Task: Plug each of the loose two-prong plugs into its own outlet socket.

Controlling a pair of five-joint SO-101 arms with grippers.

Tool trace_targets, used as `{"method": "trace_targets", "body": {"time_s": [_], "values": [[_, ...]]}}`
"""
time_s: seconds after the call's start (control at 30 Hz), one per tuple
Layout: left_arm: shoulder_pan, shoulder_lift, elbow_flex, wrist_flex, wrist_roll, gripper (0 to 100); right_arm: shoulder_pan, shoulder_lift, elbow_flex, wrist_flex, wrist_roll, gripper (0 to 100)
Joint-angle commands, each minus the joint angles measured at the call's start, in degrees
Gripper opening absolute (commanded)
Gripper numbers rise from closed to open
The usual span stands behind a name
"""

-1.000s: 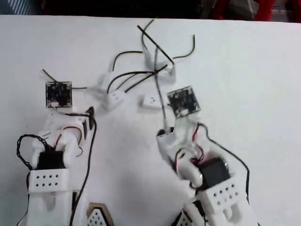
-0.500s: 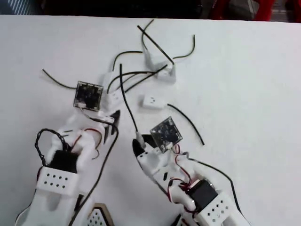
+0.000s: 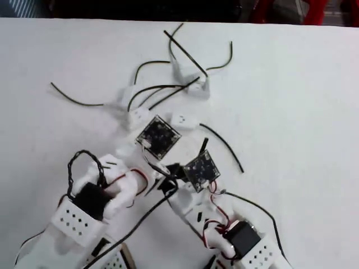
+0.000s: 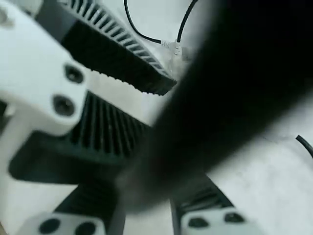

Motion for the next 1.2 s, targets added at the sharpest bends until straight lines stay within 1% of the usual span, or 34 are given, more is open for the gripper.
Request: {"method": "trace_targets", "body": {"time_s": [0.0, 0.07, 0.17, 0.23, 0.27, 0.37, 0.47, 0.57, 0.67, 0.77, 0.87, 0.93, 1.07, 1.17], "values": [[-2.9, -1.6, -2.3, 1.2, 0.9, 21, 0.4, -2.6, -0.8, 1.2, -0.1, 1.6], [-7.3, -1.6, -2.4, -0.4, 1.2, 21, 2.9, -3.0, -0.8, 1.0, -0.1, 1.6], [-13.8, -1.4, -3.3, -1.6, 1.3, 22, 8.4, -3.1, -1.1, -0.3, -0.5, 1.6], [-16.3, -1.3, -4.4, -1.5, 1.9, 24, 12.7, -3.0, -1.1, -3.4, -0.7, 1.6], [-17.2, -1.2, -4.8, -1.5, 3.4, 26, 14.7, -2.9, -1.1, -4.9, -0.8, 1.6], [-18.1, -1.1, -6.4, -0.7, 6.8, 33, 18.9, -3.0, -1.1, -7.4, -5.2, 1.6], [-17.0, -1.0, -8.7, 1.4, 6.7, 33, 23.6, -3.0, -1.1, -10.4, -8.8, 1.6], [-15.3, -0.8, -10.0, 1.3, 5.6, 33, 29.2, -3.0, -1.1, -13.5, -11.8, 1.6], [-13.8, 3.4, -13.4, 1.3, 2.0, 33, 34.8, -3.0, -1.1, -16.1, -14.9, 1.6], [-11.6, 13.1, -17.9, 1.3, -2.8, 33, 38.3, -3.0, -1.1, -17.5, -16.6, 1.6], [-8.3, 24.9, -23.0, 1.3, -13.3, 32, 39.2, -3.0, -1.1, -17.6, -16.8, 1.6], [-6.8, 32.7, -27.0, 1.2, -18.5, 32, 39.4, -3.1, -1.1, -17.6, -16.7, 1.6], [-4.4, 46.9, -35.1, 1.2, -27.5, 32, 39.4, -3.1, -1.1, -17.6, -16.4, 1.6], [-3.0, 56.0, -40.9, 0.7, -31.1, 32, 39.4, -3.1, -1.1, -17.6, -16.4, 1.6]]}}
